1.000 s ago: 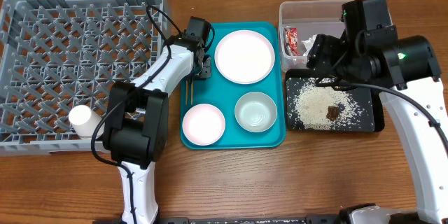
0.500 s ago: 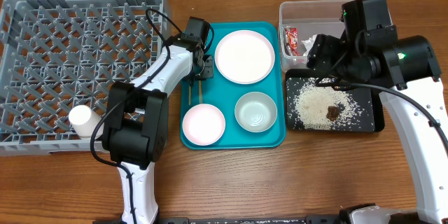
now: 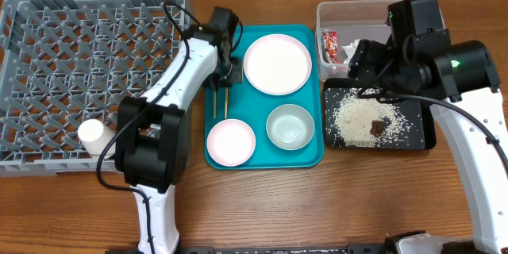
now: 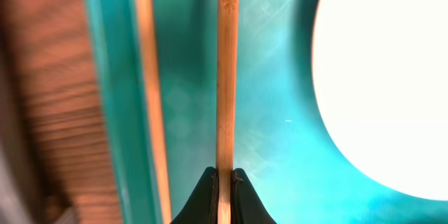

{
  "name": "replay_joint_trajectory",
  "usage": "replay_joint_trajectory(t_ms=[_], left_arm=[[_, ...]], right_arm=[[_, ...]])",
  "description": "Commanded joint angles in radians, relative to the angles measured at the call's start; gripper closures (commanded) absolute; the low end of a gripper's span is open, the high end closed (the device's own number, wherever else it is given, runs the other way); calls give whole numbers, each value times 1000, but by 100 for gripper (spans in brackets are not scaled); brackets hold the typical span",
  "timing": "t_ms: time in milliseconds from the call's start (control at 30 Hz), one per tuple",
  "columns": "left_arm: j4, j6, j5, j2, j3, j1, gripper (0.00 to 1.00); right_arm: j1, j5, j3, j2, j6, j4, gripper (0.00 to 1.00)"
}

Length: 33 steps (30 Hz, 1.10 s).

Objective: Sort waste into correct bins and load items into the dishwasher

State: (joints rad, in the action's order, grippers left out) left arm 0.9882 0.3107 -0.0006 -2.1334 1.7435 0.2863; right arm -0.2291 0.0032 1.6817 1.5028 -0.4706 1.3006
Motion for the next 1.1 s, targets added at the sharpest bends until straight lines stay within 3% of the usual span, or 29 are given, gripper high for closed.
replay_joint_trajectory(t_ms=[0, 367, 667, 1067], left_arm=[[37, 5, -58, 128, 73, 6, 96], [261, -16, -291, 350, 74, -149, 96], [248, -211, -208, 251, 60, -278, 96], [205, -264, -201, 117, 60, -260, 96]], right_arm=[[2, -4, 13, -5, 6, -4, 28], [2, -5, 13, -5, 6, -4, 28], [2, -5, 13, -5, 6, -4, 28], [2, -5, 13, -5, 6, -5, 28]])
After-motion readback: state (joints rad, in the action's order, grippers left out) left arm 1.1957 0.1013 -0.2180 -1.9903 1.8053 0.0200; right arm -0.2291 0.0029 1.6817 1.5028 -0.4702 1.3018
